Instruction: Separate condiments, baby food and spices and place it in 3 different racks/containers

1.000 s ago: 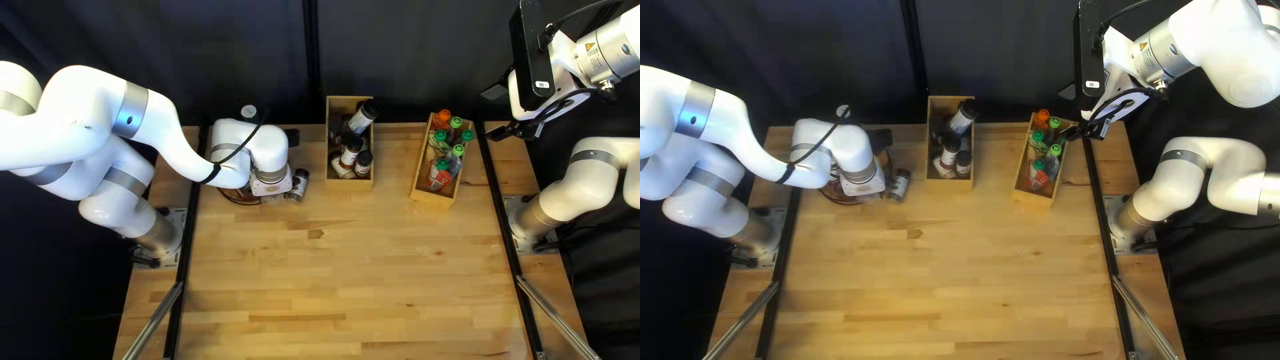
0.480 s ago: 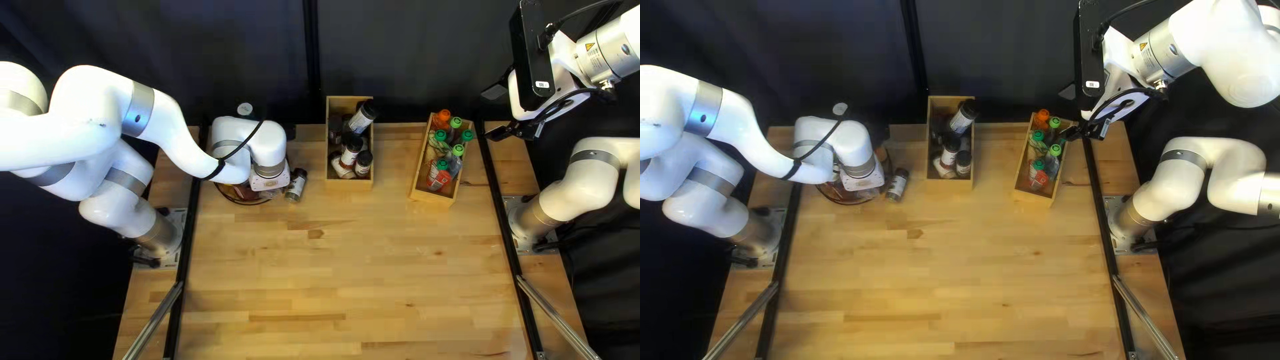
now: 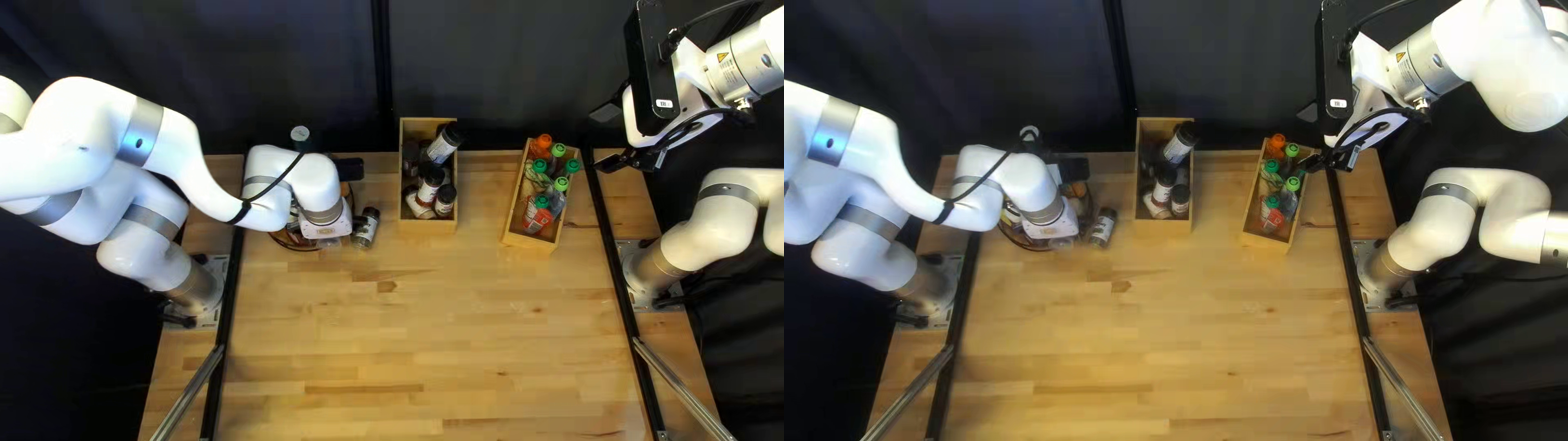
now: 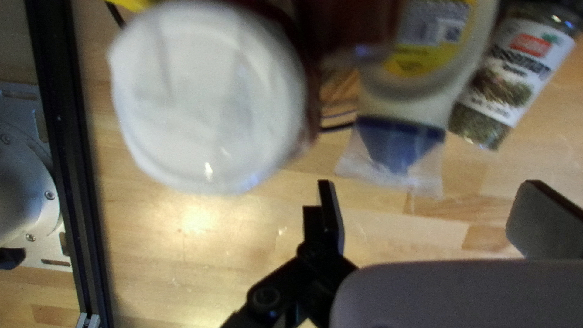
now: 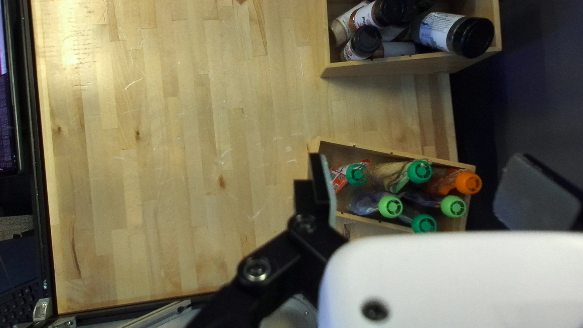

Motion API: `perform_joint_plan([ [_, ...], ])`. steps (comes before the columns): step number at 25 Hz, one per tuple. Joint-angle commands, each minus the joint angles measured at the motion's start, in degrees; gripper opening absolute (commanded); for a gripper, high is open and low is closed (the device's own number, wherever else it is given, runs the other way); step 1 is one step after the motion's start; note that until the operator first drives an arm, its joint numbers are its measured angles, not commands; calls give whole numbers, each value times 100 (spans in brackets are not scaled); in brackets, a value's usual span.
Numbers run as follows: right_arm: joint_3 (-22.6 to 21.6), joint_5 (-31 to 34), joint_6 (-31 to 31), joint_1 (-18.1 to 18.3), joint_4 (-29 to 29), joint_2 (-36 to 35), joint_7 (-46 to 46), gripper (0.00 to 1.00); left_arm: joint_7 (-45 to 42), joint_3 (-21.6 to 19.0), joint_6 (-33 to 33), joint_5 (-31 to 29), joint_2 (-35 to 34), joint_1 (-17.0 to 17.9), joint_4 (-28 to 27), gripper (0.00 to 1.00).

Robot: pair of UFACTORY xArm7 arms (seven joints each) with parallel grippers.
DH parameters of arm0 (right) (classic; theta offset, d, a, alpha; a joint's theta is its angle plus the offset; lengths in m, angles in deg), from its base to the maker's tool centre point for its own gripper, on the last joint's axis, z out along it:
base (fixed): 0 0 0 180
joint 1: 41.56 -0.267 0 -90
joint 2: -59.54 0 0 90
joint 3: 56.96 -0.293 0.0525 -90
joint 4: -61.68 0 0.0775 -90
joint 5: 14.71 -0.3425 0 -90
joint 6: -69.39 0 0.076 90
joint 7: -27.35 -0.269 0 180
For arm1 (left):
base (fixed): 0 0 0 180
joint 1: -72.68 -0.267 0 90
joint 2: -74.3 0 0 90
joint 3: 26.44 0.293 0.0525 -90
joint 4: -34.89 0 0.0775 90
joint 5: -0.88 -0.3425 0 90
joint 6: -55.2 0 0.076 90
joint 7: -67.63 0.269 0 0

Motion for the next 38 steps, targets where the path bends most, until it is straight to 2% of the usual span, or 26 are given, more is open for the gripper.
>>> perform_joint_plan([
  [1,0,0,0,0,0,0,0,100,1447,-109,-162,302,80,611,-516,100],
  [7,0,0,0,0,0,0,0,100,3422,-92,88,334,-140,1099,-444,100],
  [11,0,0,0,0,0,0,0,100,5102,101,165,306,-293,1395,-303,100],
  [13,0,0,0,0,0,0,0,100,5889,245,138,243,-333,1457,-255,100],
  [18,0,0,0,0,0,0,0,100,7194,697,211,-196,-732,1202,58,100],
  [22,0,0,0,0,0,0,0,100,7584,1176,430,-129,-435,1026,-82,100],
  [25,0,0,0,0,0,0,0,100,7579,1590,649,84,69,907,-374,100],
  [32,0,0,0,0,0,0,0,100,7923,2130,1021,575,767,831,-648,100],
  [34,0,0,0,0,0,0,0,100,8324,2338,1207,963,1129,820,-710,100],
  [38,0,0,0,0,0,0,0,100,8889,2427,1433,1766,1739,736,-850,100],
])
